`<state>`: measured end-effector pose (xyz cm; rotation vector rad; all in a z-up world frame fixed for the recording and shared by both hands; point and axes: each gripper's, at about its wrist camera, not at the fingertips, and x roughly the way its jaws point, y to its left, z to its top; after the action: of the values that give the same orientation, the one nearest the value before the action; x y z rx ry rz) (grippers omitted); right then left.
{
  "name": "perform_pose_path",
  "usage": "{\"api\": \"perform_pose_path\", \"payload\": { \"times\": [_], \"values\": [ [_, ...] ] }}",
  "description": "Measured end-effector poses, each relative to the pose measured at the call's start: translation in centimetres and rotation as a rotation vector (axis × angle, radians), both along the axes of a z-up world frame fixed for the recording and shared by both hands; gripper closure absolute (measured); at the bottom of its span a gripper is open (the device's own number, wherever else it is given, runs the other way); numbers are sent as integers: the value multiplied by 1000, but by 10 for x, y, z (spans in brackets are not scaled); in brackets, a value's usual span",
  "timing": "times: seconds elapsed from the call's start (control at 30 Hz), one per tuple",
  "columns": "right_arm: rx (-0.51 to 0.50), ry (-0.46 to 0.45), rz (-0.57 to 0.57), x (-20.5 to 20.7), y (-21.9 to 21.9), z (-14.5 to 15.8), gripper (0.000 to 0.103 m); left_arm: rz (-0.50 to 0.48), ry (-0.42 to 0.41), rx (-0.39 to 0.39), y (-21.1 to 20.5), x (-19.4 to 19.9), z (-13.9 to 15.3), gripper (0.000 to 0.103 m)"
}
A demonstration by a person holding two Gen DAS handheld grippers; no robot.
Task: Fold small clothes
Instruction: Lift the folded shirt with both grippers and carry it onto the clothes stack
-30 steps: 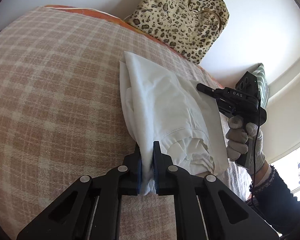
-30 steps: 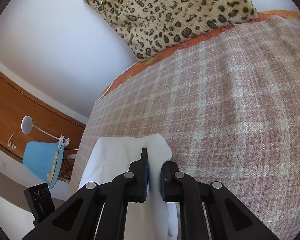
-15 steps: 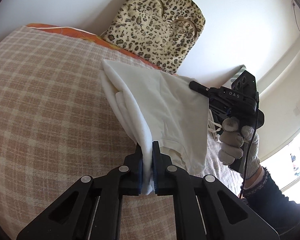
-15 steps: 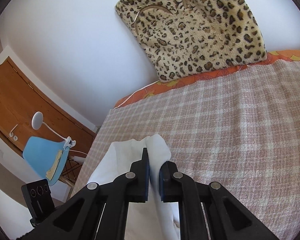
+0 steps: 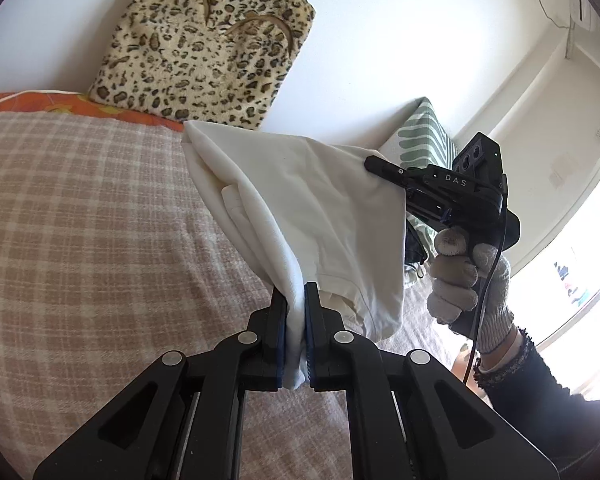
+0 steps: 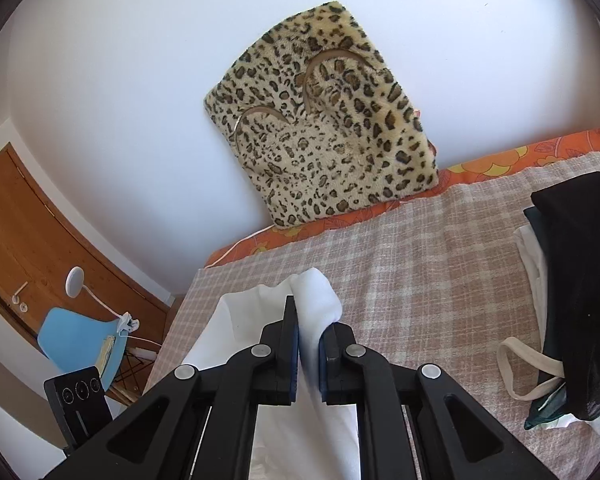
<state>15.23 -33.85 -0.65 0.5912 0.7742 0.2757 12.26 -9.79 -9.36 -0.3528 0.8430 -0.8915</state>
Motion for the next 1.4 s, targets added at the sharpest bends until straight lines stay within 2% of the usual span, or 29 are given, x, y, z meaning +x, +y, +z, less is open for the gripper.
{"api": "perform_pose_path", "payload": {
  "times": [0.5, 1.03, 1.17, 1.4],
  "values": [
    [-86, -26, -169, -49, -136, 41, 98, -173, -85, -17, -116, -5, 29, 97],
    [-236, -19, -291, -42, -261, 73, 98, -301, -156, -16, -257, 14, 44, 97],
    [-269, -4, -309, -28, -287, 68, 98, -315, -179, 0, -282, 19, 40, 97],
    [-286, 31, -313, 3, -318, 39, 98, -317, -178, 45, -310, 33, 20, 97]
  ]
}}
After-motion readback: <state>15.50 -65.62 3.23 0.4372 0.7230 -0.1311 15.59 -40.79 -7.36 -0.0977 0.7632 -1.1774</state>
